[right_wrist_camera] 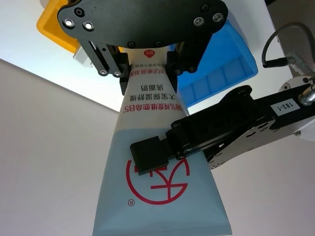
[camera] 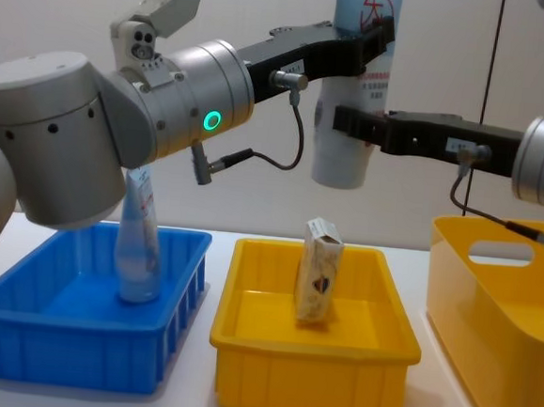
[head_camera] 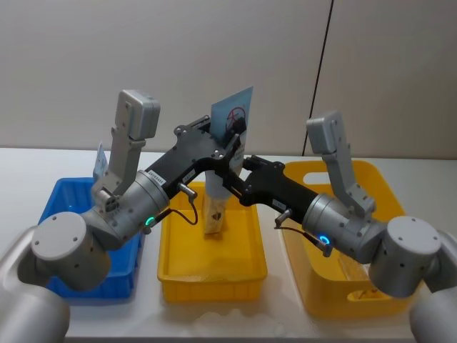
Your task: Bimanual collaborative sorting of washing and personal care products
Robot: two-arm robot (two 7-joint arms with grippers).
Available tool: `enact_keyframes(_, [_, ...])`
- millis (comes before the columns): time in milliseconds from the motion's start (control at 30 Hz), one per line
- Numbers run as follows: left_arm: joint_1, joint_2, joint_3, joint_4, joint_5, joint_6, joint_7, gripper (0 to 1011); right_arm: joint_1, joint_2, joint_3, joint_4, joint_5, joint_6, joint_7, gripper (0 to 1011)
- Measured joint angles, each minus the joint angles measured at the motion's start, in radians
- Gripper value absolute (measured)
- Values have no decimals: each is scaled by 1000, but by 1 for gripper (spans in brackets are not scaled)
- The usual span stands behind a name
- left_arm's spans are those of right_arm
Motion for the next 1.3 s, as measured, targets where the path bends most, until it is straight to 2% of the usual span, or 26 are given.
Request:
enact_keyframes(67, [0, 0, 0, 0, 0, 0, 0, 277, 5, -3, -3, 7, 2, -2, 0, 368])
enact_keyframes(400, [0, 0, 0, 0, 0, 0, 0, 578, 12, -5, -7, 9, 7, -2, -22, 191])
enact_keyframes(633, [0, 0, 0, 0, 0, 0, 0, 813, -4, 1, 3, -14, 6, 7, -70, 146])
enact_keyframes(667, [0, 0, 0, 0, 0, 0, 0, 813, -9, 2, 7, -21, 5, 9, -83, 142])
enact_keyframes(900, [0, 0, 0, 0, 0, 0, 0, 1001, -40, 15, 32, -61, -3, 24, -150, 135])
enact_keyframes(1133, [0, 0, 0, 0, 0, 0, 0, 1001, -71, 29, 58, -102, -12, 38, -216, 134])
enact_keyframes(1300, [0, 0, 0, 0, 0, 0, 0, 1001, -106, 45, 91, -149, -25, 53, -286, 135])
